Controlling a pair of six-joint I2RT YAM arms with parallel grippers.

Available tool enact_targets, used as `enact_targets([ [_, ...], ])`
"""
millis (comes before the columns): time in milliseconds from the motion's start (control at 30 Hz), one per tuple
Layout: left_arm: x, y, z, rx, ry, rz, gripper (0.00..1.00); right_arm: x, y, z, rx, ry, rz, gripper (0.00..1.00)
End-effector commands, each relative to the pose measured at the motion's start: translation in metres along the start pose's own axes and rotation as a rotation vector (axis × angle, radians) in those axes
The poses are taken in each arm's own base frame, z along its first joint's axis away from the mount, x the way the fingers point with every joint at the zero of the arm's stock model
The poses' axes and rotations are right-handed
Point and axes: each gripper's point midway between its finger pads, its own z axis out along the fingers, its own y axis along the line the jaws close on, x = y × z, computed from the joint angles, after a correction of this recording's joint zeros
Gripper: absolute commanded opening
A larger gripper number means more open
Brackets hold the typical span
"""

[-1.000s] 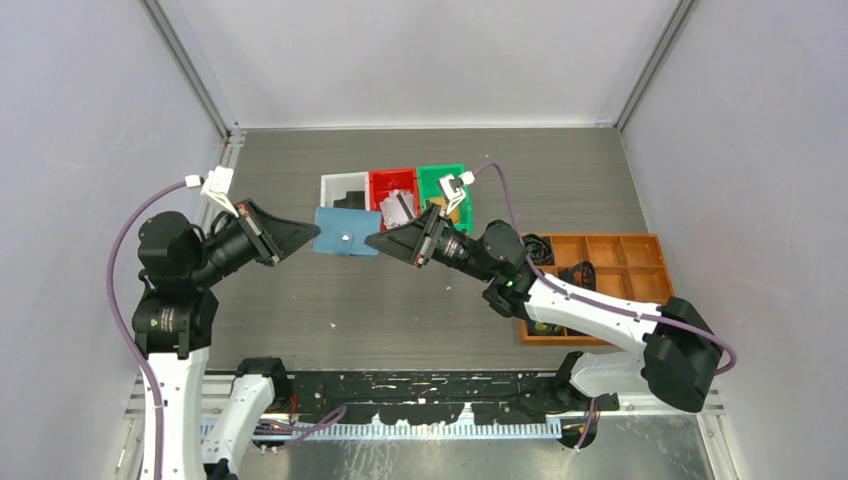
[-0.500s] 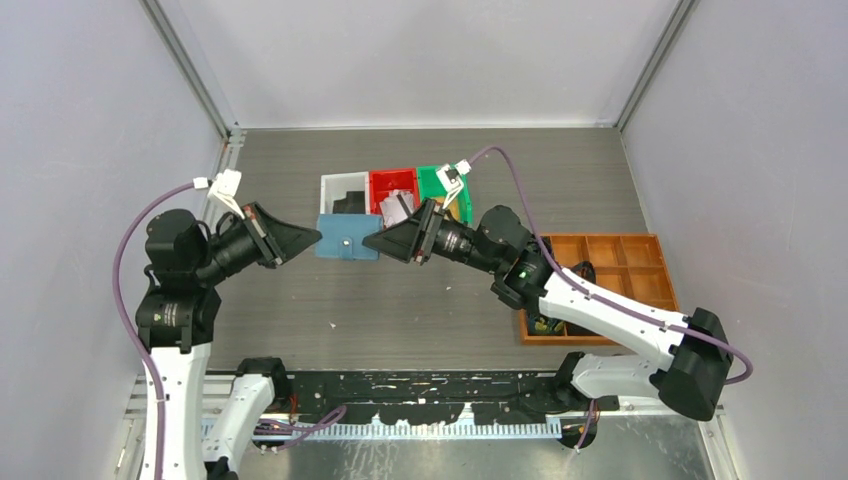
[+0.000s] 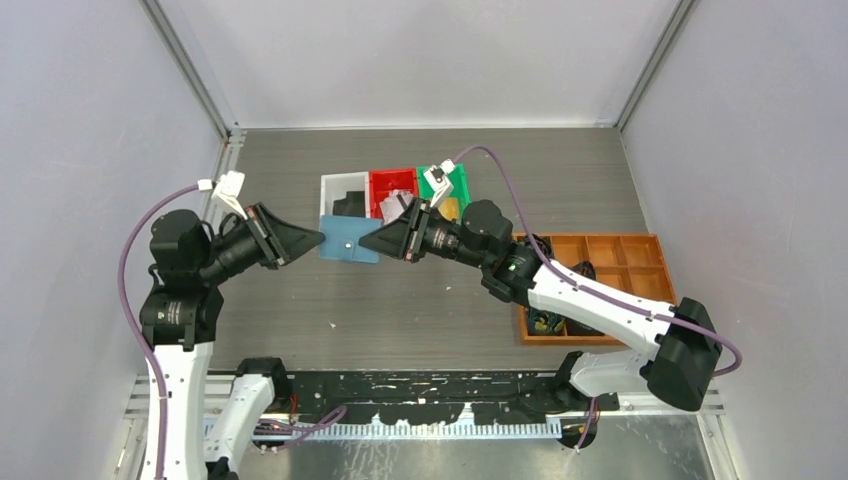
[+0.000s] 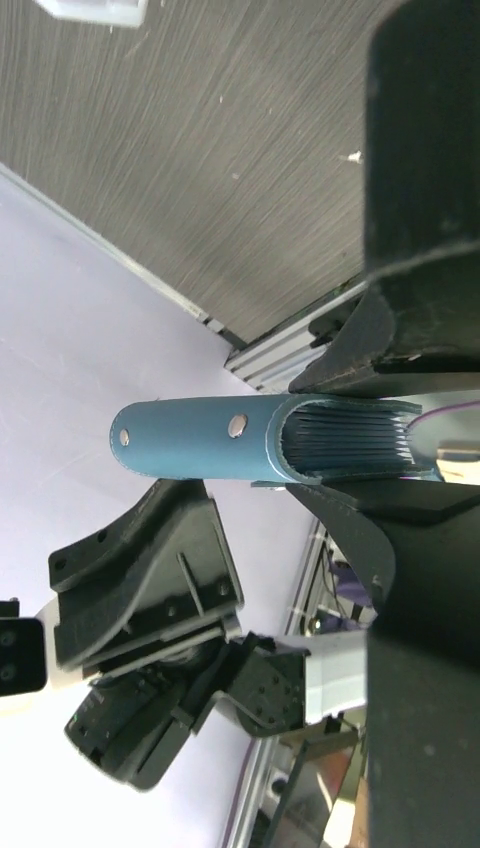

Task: Take the credit cards out of the card holder
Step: Pick up the card holder from the center of the board.

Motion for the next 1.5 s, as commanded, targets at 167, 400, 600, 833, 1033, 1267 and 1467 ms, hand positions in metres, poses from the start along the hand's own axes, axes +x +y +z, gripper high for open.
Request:
enact_targets([
  [167, 0.008, -0.001, -0.015, -0.012, 0.126, 0.309, 1.00, 0.002, 0.060, -0.035, -0.047, 0.234, -0.307, 0.01],
  [400, 0.049, -0.018, -0.029, 0.217, 0.326, 0.421, 1.00, 0.054, 0.053, -0.046, -0.082, 0.650, -0.359, 0.01],
  [600, 0.075, -0.033, -0.040, 0.370, 0.374, 0.351, 1.00, 0.072, 0.051, -0.033, -0.080, 0.772, -0.433, 0.01],
  [833, 0.105, -0.028, -0.046, 0.420, 0.512, 0.302, 0.90, 0.072, 0.057, -0.033, -0.085, 0.862, -0.511, 0.01],
  [1033, 0.114, -0.024, -0.051, 0.406, 0.516, 0.358, 0.86, 0.067, 0.058, -0.027, -0.084, 0.882, -0.540, 0.01],
  [1267, 0.113, -0.018, -0.046, 0.371, 0.487, 0.351, 0.44, 0.064, 0.064, -0.018, -0.102, 0.873, -0.537, 0.08],
  [1467, 0.100, -0.014, -0.037, 0.317, 0.407, 0.380, 0.11, 0.056, 0.069, -0.010, -0.100, 0.787, -0.525, 0.55],
])
